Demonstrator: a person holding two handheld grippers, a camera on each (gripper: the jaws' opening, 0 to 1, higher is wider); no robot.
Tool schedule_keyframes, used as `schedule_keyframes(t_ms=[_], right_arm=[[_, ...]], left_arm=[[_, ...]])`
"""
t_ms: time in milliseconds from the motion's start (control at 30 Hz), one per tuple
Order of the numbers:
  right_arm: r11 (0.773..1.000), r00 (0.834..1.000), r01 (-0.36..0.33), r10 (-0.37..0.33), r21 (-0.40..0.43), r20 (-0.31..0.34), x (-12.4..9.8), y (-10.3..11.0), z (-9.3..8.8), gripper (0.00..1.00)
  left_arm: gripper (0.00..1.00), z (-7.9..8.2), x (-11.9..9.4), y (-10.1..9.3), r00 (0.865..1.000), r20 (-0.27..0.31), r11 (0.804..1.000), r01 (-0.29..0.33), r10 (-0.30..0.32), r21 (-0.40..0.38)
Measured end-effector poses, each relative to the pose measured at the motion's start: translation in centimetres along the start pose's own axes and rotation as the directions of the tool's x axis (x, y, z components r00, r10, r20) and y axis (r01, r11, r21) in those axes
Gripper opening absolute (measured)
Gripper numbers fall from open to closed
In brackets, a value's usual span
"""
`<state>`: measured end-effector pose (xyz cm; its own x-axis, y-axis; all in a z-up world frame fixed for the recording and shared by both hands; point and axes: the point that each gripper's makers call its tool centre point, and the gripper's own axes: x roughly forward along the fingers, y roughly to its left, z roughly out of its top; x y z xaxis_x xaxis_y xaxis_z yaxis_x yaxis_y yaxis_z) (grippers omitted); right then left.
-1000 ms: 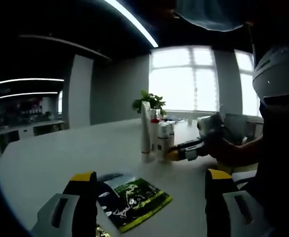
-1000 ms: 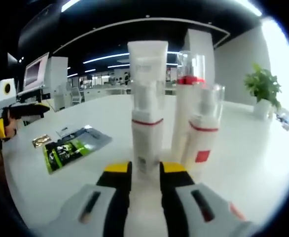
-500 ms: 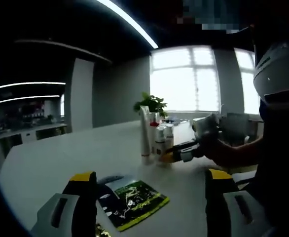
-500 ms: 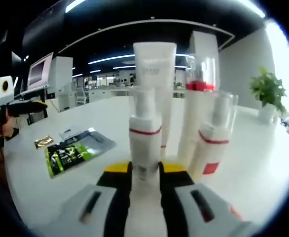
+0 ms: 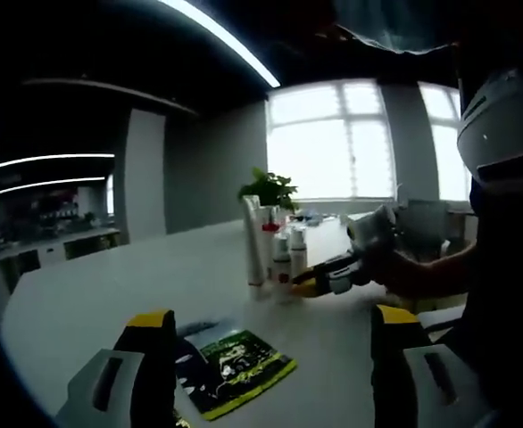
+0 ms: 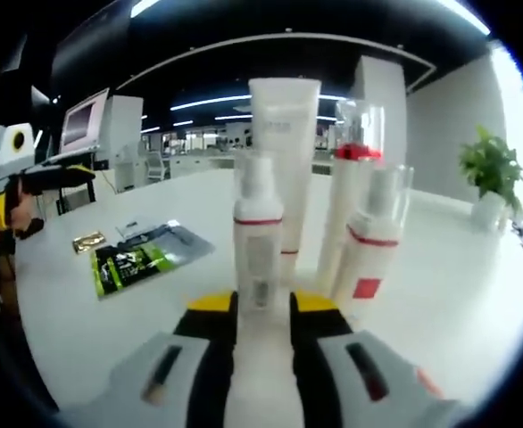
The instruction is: Arrange the skincare products in the storage area until every visible bottle or jar stands upright without overlapping.
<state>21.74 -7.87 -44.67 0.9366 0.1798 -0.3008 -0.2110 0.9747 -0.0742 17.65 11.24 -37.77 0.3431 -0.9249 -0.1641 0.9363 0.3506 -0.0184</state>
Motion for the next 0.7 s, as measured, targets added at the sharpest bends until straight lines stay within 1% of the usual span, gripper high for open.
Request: schedule_keyframes(t_ms=[133, 200, 267, 433, 700], right_arm=[[1.0, 1.0, 0.019, -0.019, 0.011, 0.004, -0.6, -0.3, 0.2, 0.22], [1.0, 1.0, 0.021, -0.021, 0.009, 0.005, -0.8, -0.1, 0.2, 0.21], [1.0, 1.0, 0.012, -0.013, 0.013, 0.023, -1.0, 0.3, 0.6, 0.21], [1.0, 0.999, 0.027, -0.027, 0.003, 0.038, -0.7, 0.9, 1.2, 0.21], [0.999, 0.998, 0.05, -0.05, 0.005, 0.027, -0.4, 0.2, 1.1, 0.2]], left_arm=[[0.91, 0.1, -0.2, -0.2, 1.0, 0.0, 1.0, -0.004, 0.004, 0.008], [0.91, 0.1, -0.3, -0.3, 1.0, -0.001, 1.0, -0.003, 0.003, 0.006], [0.91, 0.0, -0.4, -0.4, 1.0, -0.006, 1.0, -0.003, 0.003, 0.007], [0.91, 0.2, -0.6, -0.5, 1.0, -0.004, 1.0, -0.008, 0.008, 0.024], [0.91, 0.3, -0.9, -0.6, 1.0, -0.004, 0.999, -0.009, 0.009, 0.033]])
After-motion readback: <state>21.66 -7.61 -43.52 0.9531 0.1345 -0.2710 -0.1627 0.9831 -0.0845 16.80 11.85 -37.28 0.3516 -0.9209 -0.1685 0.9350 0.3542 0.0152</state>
